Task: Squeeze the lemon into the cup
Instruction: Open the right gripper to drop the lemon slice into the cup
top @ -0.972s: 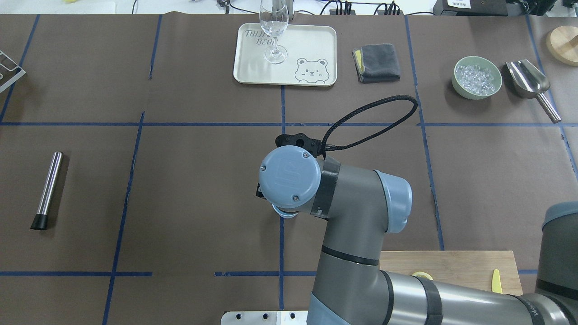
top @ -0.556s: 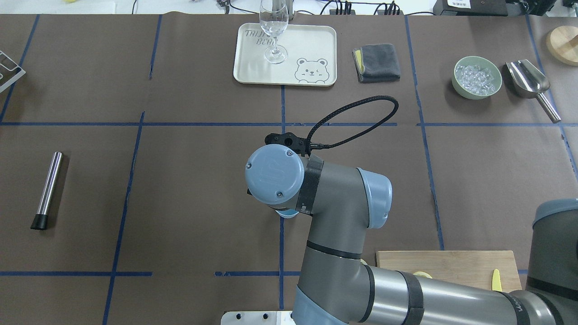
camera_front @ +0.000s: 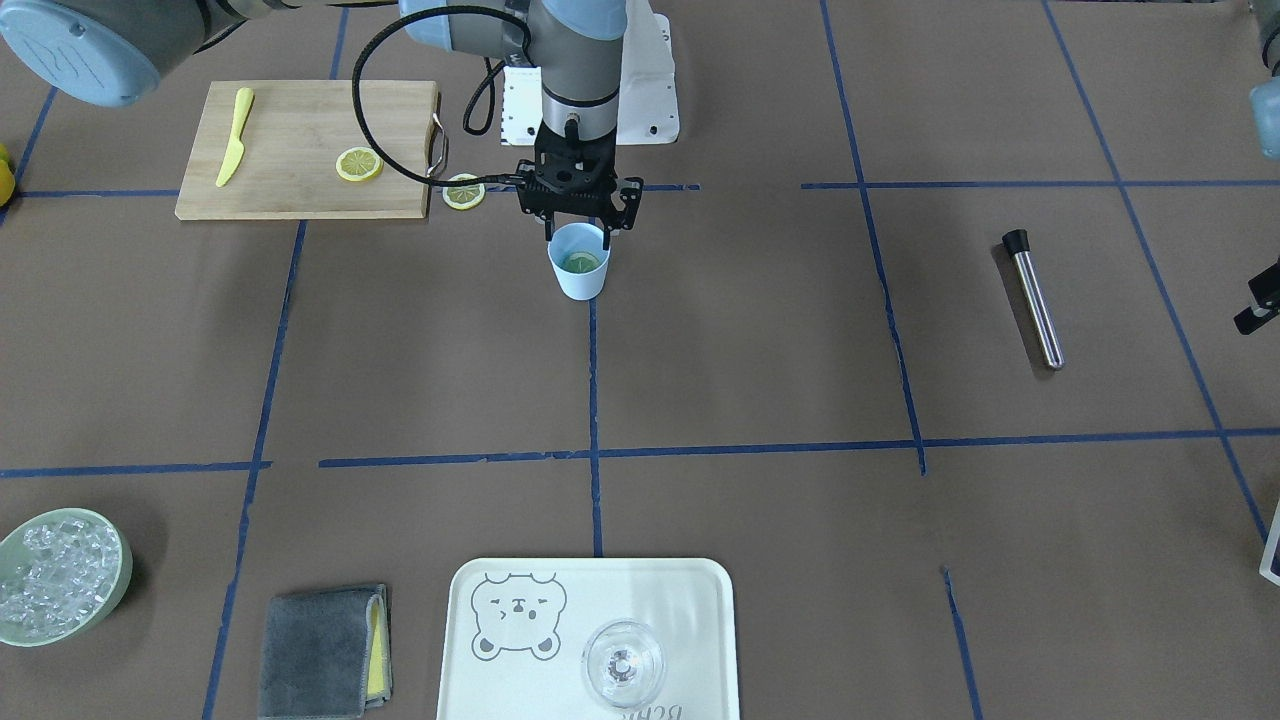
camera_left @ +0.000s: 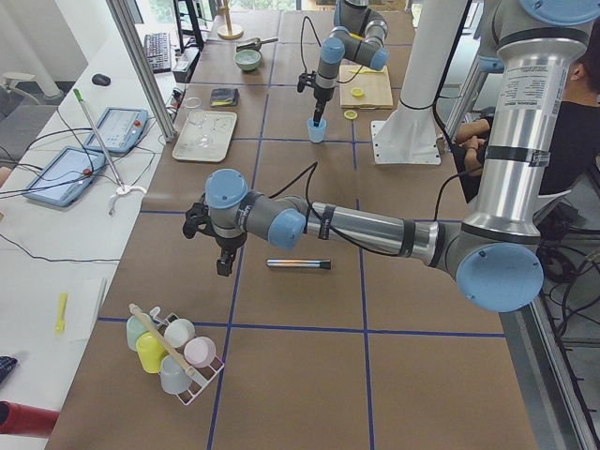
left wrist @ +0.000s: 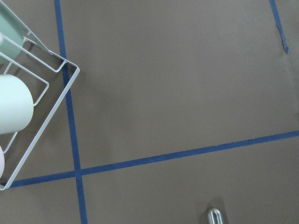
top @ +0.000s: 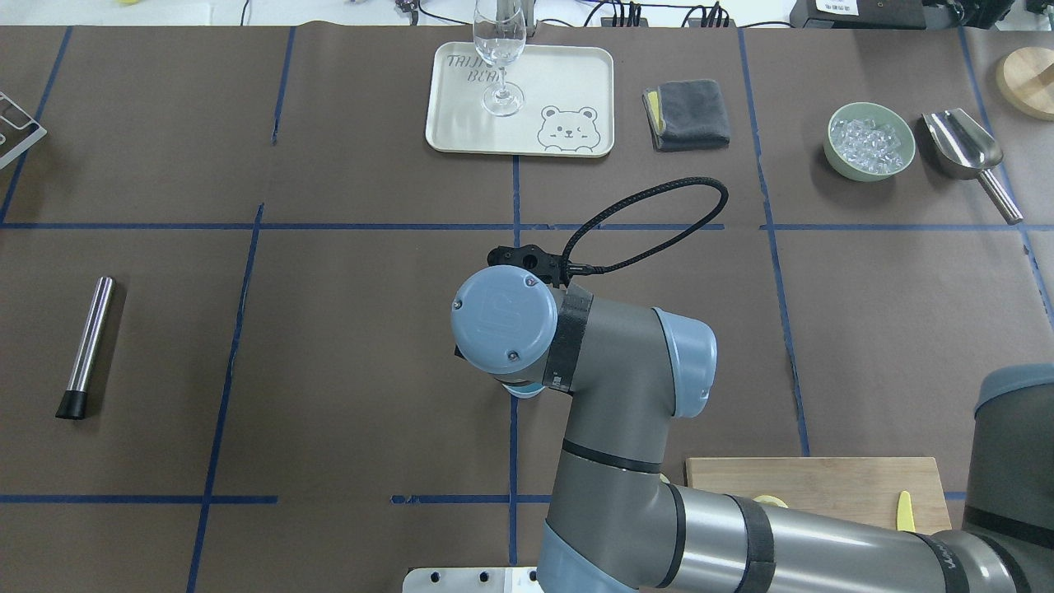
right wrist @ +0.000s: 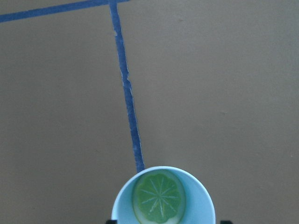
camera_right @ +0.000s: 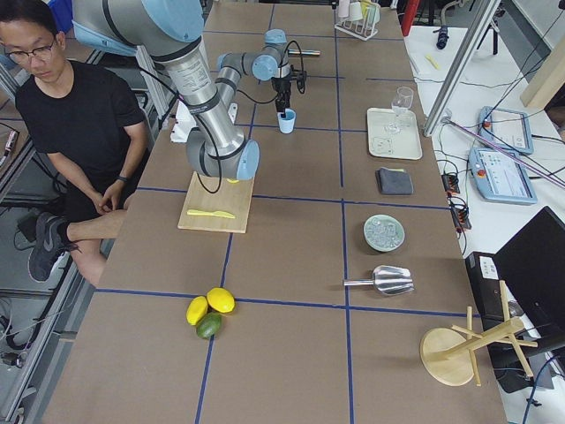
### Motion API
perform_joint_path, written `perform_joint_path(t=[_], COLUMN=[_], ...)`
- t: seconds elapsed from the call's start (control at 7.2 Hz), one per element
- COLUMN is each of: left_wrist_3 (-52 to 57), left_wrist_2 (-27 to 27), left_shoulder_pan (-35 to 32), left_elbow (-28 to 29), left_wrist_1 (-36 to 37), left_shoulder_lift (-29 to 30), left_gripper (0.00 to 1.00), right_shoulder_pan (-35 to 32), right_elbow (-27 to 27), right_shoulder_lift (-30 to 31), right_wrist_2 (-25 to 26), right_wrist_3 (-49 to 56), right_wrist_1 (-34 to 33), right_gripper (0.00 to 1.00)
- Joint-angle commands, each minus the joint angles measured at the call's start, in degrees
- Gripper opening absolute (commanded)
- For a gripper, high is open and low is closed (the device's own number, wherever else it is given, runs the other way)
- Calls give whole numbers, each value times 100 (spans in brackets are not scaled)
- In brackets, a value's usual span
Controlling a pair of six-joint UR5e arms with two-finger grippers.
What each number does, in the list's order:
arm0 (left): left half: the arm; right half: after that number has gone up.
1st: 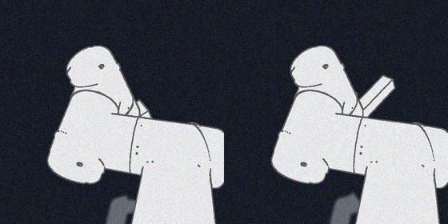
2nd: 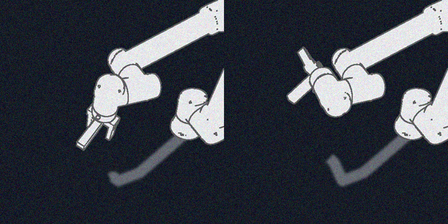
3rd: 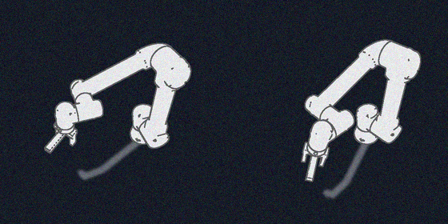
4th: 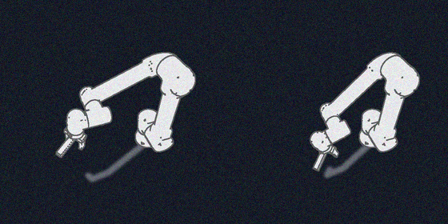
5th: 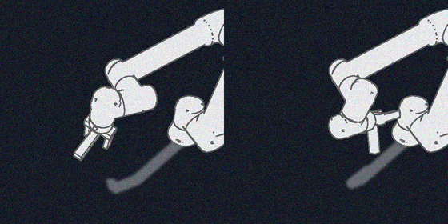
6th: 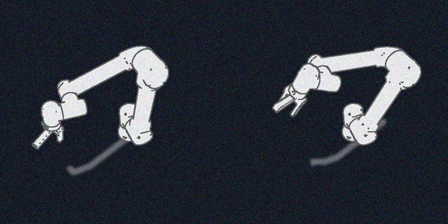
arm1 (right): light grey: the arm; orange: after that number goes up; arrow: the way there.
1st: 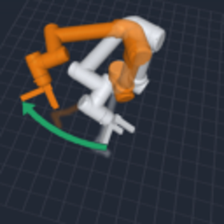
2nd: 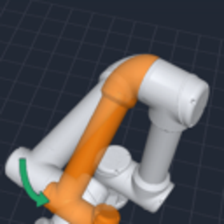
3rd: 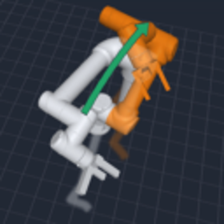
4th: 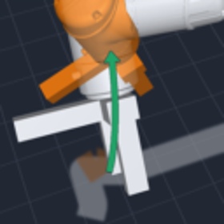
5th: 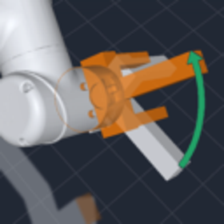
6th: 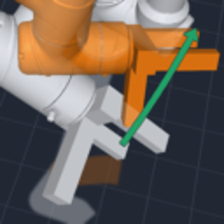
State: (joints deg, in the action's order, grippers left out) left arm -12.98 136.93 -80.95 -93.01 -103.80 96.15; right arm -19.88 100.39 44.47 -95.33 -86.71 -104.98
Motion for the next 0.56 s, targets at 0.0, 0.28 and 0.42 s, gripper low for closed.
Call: perform_joint_path(t=[0.0,0.28,0.42], left_wrist_3=[-55,-1113,-1746], left_wrist_2=[-26,-166,-472], left_shoulder_pan=[340,1112,1560], left_elbow=[20,-85,-190], left_wrist_1=[9,17,17], left_shoulder_lift=[27,201,185], left_gripper=[100,100,100], right_shoulder_pan=[-216,-1075,-1680], right_elbow=[602,1313,1665], right_shoulder_lift=[18,420,997], right_wrist_2=[-169,-775,-1142], right_wrist_3=[49,992,1947], right_wrist_1=[-749,-1242,-1201], right_gripper=[100,100,100])
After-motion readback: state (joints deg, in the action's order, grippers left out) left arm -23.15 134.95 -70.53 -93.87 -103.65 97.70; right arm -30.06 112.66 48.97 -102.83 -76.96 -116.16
